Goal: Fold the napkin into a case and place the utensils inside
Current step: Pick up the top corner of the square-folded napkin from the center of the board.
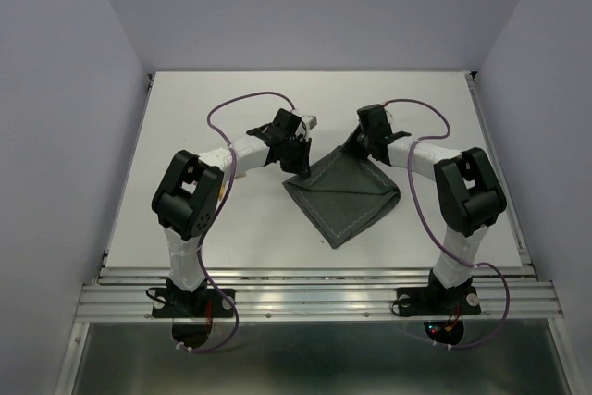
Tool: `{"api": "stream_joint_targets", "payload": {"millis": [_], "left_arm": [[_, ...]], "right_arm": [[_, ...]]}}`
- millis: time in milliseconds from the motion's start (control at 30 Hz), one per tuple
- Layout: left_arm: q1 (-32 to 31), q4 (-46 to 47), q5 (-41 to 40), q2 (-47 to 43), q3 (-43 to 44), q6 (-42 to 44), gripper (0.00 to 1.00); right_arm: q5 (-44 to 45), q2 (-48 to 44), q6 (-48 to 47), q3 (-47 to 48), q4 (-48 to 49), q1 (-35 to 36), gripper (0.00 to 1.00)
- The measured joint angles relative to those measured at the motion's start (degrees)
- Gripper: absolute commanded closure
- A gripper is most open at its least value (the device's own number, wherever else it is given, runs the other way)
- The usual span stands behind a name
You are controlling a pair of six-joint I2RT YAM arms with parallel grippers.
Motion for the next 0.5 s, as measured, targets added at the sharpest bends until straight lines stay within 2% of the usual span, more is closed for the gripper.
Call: {"api": "stream_joint_targets", "payload": {"millis": [267,333,467,500], "left_arm": [[0.42,0.02,-0.87,0.0,0.0,-0.79,1.0],[0.63,0.04,-1.01,0.0,0.02,-1.03,1.0],[0.79,0.22,-1.18,0.0,0.0,-1.73,1.0],[0.9,0.31,-1.25,0.0,0.0,-1.92,1.0]], "right_arm": [[-0.68,0.0,-0.02,0.0,0.24,0.0,0.99],[-0.85,0.0,-0.02,0.0,0.52,0.0,0.97],[-0.94,-0.02,0.09,-0.02,1.16,-0.04,0.84],[-0.96,-0.07,0.13,-0.07,1.31,-0.09,0.74]]}}
